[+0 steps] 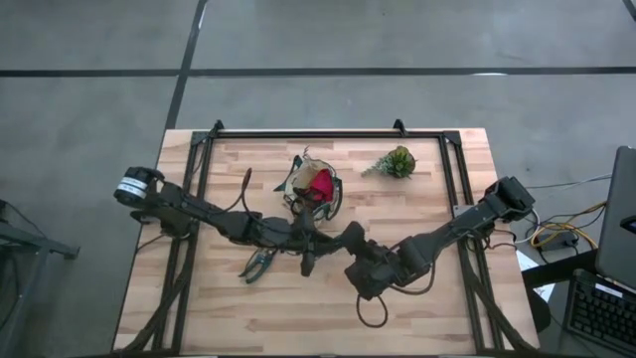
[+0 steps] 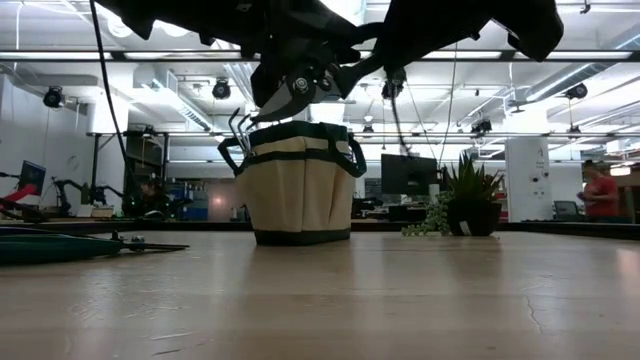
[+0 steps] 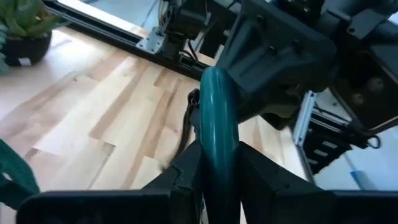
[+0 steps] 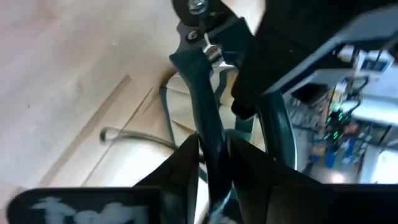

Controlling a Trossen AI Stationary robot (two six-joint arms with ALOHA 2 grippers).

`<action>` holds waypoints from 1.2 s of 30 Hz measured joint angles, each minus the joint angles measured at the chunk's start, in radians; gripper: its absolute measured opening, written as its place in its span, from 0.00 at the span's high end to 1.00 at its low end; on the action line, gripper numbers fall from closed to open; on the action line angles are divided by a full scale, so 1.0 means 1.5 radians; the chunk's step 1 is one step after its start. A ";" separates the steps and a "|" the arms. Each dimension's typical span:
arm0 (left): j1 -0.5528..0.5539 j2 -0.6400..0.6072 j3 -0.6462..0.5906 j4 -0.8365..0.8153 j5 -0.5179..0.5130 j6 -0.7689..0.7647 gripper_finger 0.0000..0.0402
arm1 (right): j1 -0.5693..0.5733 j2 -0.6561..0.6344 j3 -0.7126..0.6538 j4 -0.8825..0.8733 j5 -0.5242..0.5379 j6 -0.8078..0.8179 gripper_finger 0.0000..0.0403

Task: Pick & Place Garden tools in Gardening bag
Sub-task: Put the right shear scissors into the gardening bag

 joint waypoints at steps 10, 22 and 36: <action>-0.001 -0.001 -0.001 0.005 -0.094 0.077 0.82 | 0.002 -0.011 0.001 -0.051 0.053 0.218 0.76; -0.023 -0.021 -0.002 0.124 -0.277 0.268 0.82 | 0.010 -0.072 0.002 -0.103 0.053 0.496 0.79; -0.060 -0.018 -0.001 0.271 -0.347 0.560 0.82 | -0.041 -0.111 -0.004 -0.045 0.123 0.637 0.75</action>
